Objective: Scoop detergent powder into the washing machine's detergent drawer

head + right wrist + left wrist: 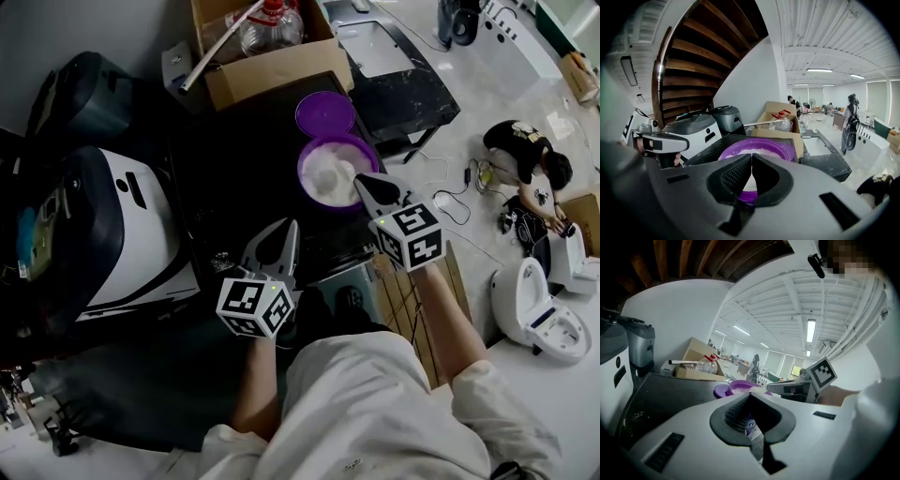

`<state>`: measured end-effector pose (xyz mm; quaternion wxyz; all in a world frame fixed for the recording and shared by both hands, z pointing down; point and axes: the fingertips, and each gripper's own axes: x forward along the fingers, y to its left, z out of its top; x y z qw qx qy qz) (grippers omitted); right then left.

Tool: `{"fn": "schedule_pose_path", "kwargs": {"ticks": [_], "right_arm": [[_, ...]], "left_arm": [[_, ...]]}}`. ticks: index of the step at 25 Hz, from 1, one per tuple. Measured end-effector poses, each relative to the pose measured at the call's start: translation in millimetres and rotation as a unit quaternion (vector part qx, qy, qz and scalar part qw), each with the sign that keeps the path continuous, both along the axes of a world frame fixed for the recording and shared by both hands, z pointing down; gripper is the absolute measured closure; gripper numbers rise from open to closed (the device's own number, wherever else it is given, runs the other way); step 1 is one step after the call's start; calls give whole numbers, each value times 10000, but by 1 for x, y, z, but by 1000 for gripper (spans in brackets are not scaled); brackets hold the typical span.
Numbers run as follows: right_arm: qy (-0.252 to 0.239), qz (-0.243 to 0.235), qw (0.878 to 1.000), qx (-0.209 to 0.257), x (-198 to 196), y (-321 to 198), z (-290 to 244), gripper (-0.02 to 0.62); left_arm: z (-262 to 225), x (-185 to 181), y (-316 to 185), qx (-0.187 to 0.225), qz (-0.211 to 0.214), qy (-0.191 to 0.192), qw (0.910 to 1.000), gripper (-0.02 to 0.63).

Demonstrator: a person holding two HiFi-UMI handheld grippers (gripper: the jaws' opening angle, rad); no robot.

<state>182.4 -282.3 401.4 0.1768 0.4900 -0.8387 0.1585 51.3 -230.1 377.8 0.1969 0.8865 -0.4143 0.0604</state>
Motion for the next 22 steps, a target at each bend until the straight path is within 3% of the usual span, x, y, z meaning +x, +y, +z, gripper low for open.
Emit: {"fn": "schedule_pose_path", "kwargs": {"ticks": [10,22], "right_arm": [[214,46,9990,-383,-1,-6,10,584],[364,-265,9958,-793,-11,-14,16,584]], "left_arm": [[5,9,-3,42,105,-167,9998,594],[6,4,-6,66,42,-282,9996,594]]}}
